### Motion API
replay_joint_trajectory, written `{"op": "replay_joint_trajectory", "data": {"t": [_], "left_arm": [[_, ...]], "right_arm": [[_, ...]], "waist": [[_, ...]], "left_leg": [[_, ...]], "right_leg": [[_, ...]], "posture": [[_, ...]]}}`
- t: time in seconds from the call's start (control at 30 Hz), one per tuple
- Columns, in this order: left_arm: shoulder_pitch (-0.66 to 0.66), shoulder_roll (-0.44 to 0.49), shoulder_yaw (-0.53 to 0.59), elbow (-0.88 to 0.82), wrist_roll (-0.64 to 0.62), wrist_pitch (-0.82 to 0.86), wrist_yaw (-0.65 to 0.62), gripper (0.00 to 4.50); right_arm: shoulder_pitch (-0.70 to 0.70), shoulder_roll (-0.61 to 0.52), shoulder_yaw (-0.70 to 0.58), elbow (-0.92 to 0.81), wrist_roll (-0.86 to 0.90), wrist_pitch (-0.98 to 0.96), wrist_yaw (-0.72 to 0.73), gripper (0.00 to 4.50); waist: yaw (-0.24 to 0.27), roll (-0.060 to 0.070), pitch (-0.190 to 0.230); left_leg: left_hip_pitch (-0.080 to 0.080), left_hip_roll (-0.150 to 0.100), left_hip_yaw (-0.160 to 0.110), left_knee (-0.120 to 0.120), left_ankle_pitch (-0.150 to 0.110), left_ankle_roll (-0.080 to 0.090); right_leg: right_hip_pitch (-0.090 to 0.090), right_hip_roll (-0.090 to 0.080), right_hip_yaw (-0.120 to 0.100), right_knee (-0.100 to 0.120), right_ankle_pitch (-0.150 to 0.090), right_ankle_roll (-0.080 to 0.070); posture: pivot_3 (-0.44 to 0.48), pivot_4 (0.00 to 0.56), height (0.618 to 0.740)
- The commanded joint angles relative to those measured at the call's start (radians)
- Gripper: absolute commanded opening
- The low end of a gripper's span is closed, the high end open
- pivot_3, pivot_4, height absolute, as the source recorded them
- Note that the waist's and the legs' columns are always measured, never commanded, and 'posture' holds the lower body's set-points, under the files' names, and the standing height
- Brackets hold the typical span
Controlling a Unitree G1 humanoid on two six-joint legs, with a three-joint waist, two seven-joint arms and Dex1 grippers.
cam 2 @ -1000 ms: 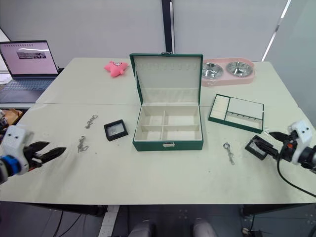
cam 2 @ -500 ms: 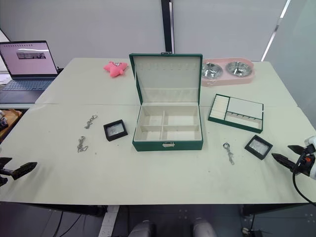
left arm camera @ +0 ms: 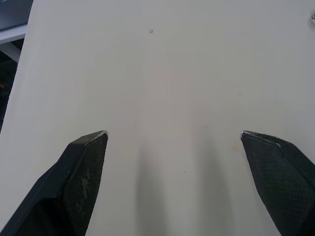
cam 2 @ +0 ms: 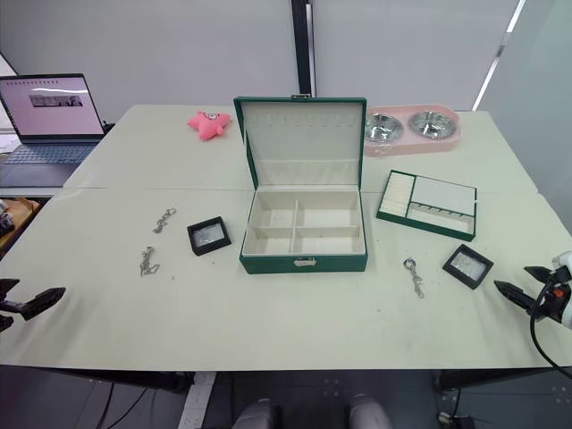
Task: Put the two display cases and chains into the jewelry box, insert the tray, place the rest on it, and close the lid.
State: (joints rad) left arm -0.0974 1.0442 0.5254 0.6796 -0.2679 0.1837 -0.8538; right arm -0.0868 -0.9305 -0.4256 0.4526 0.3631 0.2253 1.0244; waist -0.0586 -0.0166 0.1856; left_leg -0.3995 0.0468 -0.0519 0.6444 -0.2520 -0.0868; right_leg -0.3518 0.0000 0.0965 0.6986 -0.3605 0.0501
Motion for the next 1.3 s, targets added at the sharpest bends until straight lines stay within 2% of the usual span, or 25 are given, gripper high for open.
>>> {"op": "replay_joint_trajectory", "data": {"t": [0.03,0.2,0.27,0.37,0.53,0.67,0.8,0.97,1.1,1.3], "left_arm": [[-0.015,0.006,0.001,0.005,-0.002,-0.021,0.001,4.47],[-0.021,-0.005,-0.01,-0.037,-0.012,-0.017,-0.014,4.47],[-0.018,-0.019,-0.014,-0.1,-0.042,0.005,-0.057,4.47],[-0.067,-0.062,-0.091,-0.287,-0.084,0.082,-0.106,4.47],[-0.173,-0.102,-0.228,-0.428,-0.071,0.164,-0.125,4.47],[-0.289,-0.127,-0.315,-0.438,-0.049,0.179,-0.126,4.47],[-0.346,-0.143,-0.319,-0.407,-0.038,0.193,-0.084,4.47],[-0.334,-0.186,-0.235,-0.413,-0.06,0.218,0.038,4.47],[-0.22,-0.294,-0.123,-0.535,-0.058,0.252,0.248,4.47],[-0.111,-0.433,-0.063,-0.682,-0.046,0.299,0.46,4.47]], "right_arm": [[-0.001,-0.008,-0.012,-0.017,0.005,-0.011,0.006,4.5],[-0.006,-0.002,-0.017,-0.116,0.053,0.039,0.026,4.5],[-0.023,0.007,-0.009,-0.206,0.09,0.085,0.029,4.5],[-0.132,0.049,0.085,-0.449,0.2,0.22,0.023,4.5],[-0.274,0.142,0.239,-0.649,0.265,0.344,-0.014,4.5],[-0.389,0.242,0.333,-0.697,0.282,0.374,-0.048,4.5],[-0.46,0.32,0.416,-0.696,0.243,0.363,-0.068,4.5],[-0.51,0.372,0.456,-0.702,0.247,0.372,-0.079,4.5],[-0.534,0.409,0.52,-0.705,0.221,0.376,-0.083,4.5],[-0.567,0.436,0.58,-0.651,0.165,0.345,-0.063,4.5]], "waist": [[0.0,0.0,0.0],[0.0,0.0,0.0],[-0.001,0.0,0.0],[-0.001,0.0,0.0],[0.002,0.0,0.0],[0.002,-0.001,0.0],[-0.001,-0.001,0.0],[-0.002,-0.001,0.0],[-0.003,-0.001,0.0],[0.002,-0.001,0.0]], "left_leg": [[0.0,0.0,0.0,0.0,0.0,0.0],[0.0,0.0,0.0,0.0,0.0,0.0],[0.0,0.0,0.0,0.0,0.0,0.0],[0.0,0.0,0.0,0.001,0.0,0.0],[0.0,0.001,-0.003,0.002,0.0,-0.001],[-0.002,0.0,-0.003,0.002,0.0,0.0],[-0.002,0.0,-0.003,0.002,0.0,0.0],[-0.002,0.001,-0.002,0.002,0.0,0.0],[-0.002,0.001,-0.003,0.002,0.0,0.0],[-0.002,0.001,-0.005,0.004,0.0,0.0]], "right_leg": [[0.0,0.0,0.0,0.0,0.0,0.0],[0.0,0.0,0.0,0.0,0.0,0.0],[0.0,0.0,0.0,0.001,0.0,0.0],[0.0,0.0,0.0,0.002,0.0,0.0],[0.0,0.002,-0.001,0.005,0.0,0.0],[-0.001,0.001,-0.001,0.003,0.0,0.0],[-0.002,0.001,-0.001,0.003,0.0,0.0],[-0.003,0.001,-0.001,0.004,0.0,0.0],[-0.003,0.0,-0.001,0.005,0.0,0.0],[-0.003,0.0,-0.002,0.007,0.0,0.0]], "posture": [[0.0,0.15,0.74],[0.0,0.15,0.74],[0.0,0.15,0.74],[0.0,0.15,0.74],[0.0,0.15,0.74],[0.0,0.15,0.74],[0.0,0.15,0.74],[0.0,0.15,0.74],[0.0,0.15,0.74],[0.0,0.15,0.74]]}}
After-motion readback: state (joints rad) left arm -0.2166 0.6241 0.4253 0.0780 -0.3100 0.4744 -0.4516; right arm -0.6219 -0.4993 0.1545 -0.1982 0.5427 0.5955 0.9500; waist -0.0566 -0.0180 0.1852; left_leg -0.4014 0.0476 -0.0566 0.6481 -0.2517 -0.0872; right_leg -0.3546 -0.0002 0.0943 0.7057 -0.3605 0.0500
